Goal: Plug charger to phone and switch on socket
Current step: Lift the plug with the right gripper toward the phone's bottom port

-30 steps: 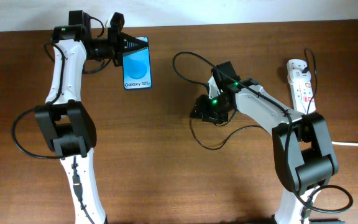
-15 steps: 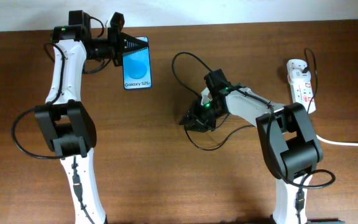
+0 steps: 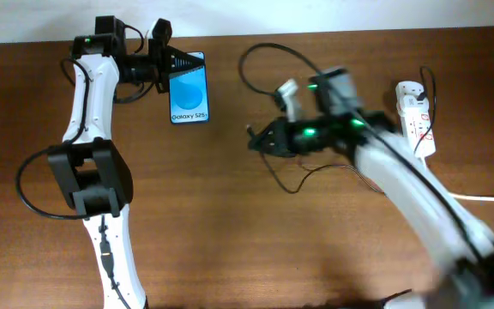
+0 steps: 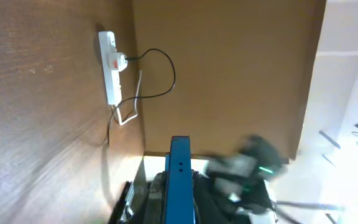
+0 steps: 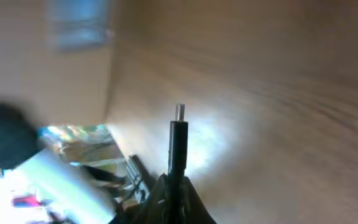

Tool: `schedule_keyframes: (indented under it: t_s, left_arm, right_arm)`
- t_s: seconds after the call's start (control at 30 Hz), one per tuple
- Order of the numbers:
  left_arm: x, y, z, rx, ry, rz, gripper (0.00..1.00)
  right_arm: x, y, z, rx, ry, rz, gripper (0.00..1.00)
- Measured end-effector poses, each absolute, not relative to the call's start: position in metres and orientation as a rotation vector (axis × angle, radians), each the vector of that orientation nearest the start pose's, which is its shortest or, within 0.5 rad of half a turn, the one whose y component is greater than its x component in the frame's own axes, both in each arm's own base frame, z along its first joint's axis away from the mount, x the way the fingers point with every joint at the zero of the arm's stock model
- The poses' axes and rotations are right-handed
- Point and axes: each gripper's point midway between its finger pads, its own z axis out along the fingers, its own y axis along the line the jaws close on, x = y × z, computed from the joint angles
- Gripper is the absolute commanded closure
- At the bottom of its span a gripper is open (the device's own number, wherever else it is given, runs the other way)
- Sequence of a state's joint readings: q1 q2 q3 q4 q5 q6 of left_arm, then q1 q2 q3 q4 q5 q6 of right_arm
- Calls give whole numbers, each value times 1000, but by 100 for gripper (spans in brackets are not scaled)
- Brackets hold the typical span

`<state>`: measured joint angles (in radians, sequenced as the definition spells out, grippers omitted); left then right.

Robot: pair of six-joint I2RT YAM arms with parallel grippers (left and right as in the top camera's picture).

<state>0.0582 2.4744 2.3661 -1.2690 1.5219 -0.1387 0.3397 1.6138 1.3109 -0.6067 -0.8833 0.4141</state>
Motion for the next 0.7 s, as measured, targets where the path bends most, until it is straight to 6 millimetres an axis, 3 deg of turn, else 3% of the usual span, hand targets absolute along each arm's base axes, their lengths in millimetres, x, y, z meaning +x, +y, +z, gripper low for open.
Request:
schedule_keyframes:
  t_s: [0.03, 0.07, 0.1, 0.17, 0.27, 0.37, 0.43, 0.5, 0.57, 0.7]
  left_arm:
    - [502, -143, 229, -20, 2217, -2111, 100]
    - [501, -143, 229, -30, 2221, -2116, 100]
    - [501, -143, 229, -31, 2220, -2119, 100]
    - [500, -145, 230, -32, 2222, -2127, 100]
    - [496, -156, 230, -5, 2229, -2142, 100]
    - [490, -177, 230, 42, 2249, -2161, 100]
    - [484, -190, 231, 73, 2261, -2179, 100]
    - [482, -197, 231, 91, 2265, -2185, 100]
    - [483, -197, 231, 103, 2258, -2181, 100]
    - [485, -197, 231, 132, 2243, -2167, 100]
  right_arm:
    - [311, 245, 253, -372, 2435, 1379, 96]
    - [282, 219, 294, -425, 2339, 1316, 96]
    - [273, 207, 305, -440, 2293, 1282, 96]
    - [259, 202, 285, -382, 2247, 1321, 96]
    - [253, 233, 233, -198, 2210, 1421, 96]
    - [265, 265, 230, -70, 2192, 1490, 96]
    - [293, 287, 223, 29, 2139, 1580, 96]
    - [307, 305, 218, 78, 2082, 1666, 96]
    - [307, 321, 210, 99, 2078, 1734, 96]
    - [309, 324, 211, 151, 2068, 1741, 96]
